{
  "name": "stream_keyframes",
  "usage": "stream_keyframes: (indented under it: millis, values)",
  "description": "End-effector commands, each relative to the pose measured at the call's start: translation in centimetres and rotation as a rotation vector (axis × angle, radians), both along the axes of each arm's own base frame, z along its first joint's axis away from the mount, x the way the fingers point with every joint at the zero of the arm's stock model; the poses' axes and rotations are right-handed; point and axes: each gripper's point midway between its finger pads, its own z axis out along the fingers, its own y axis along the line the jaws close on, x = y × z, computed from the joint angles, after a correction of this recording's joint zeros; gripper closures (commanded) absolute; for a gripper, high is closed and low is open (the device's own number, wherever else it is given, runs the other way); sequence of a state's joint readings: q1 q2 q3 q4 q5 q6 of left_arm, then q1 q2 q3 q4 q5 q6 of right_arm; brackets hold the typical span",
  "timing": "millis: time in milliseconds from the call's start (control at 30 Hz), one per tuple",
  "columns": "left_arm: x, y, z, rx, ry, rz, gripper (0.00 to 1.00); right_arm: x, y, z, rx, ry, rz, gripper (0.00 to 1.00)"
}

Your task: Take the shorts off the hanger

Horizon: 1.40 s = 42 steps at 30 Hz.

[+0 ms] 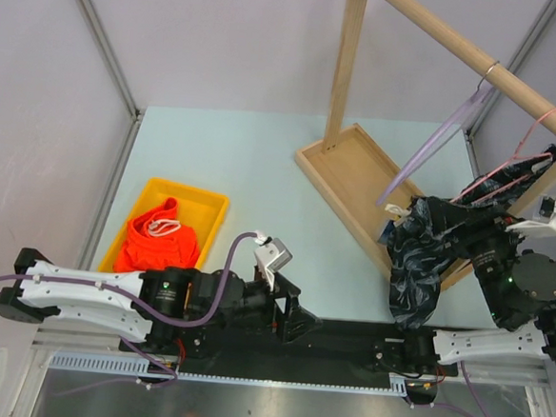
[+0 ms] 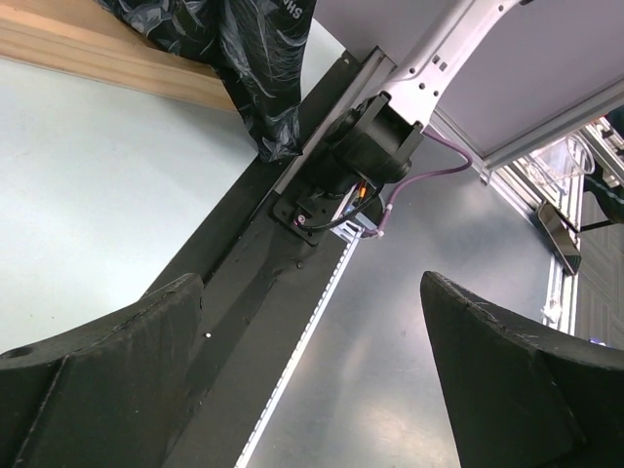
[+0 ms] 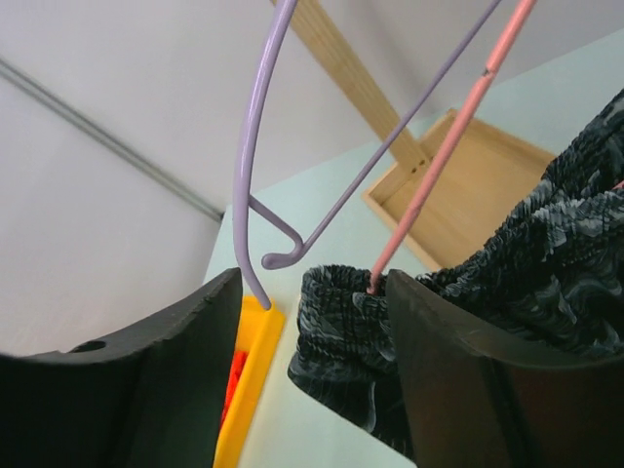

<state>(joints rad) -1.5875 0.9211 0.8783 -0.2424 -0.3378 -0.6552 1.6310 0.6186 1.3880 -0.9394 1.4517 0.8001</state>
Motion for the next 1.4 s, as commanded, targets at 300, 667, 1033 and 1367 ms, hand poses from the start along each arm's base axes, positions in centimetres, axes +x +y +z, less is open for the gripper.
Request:
stream_keyframes:
  millis: [300,667,1033,1367]
  values:
    - [0.1,1.2,0.9,-0.042,0.010,0.016,0.02,1.7,-4.2,1.6,-0.231,0.012,-0.533,0.13]
    - [0.2,1.3,0.8,-0.024,0.012,0.019,0.02,4.5,-5.8,2.7,-0.410,0.060,-0.716,0.00]
    - [-0.2,0.4,0.5,-0.009,0.018,0.002,0.02,5.9,-7.7,2.5,-0.438,0.066,-0.797,0.00]
    - [-0.5,0.1,0.2,0.008,0.024,-0.015,0.02,9.7,-7.8,-2.7,-0.199,0.200,-0.553,0.08]
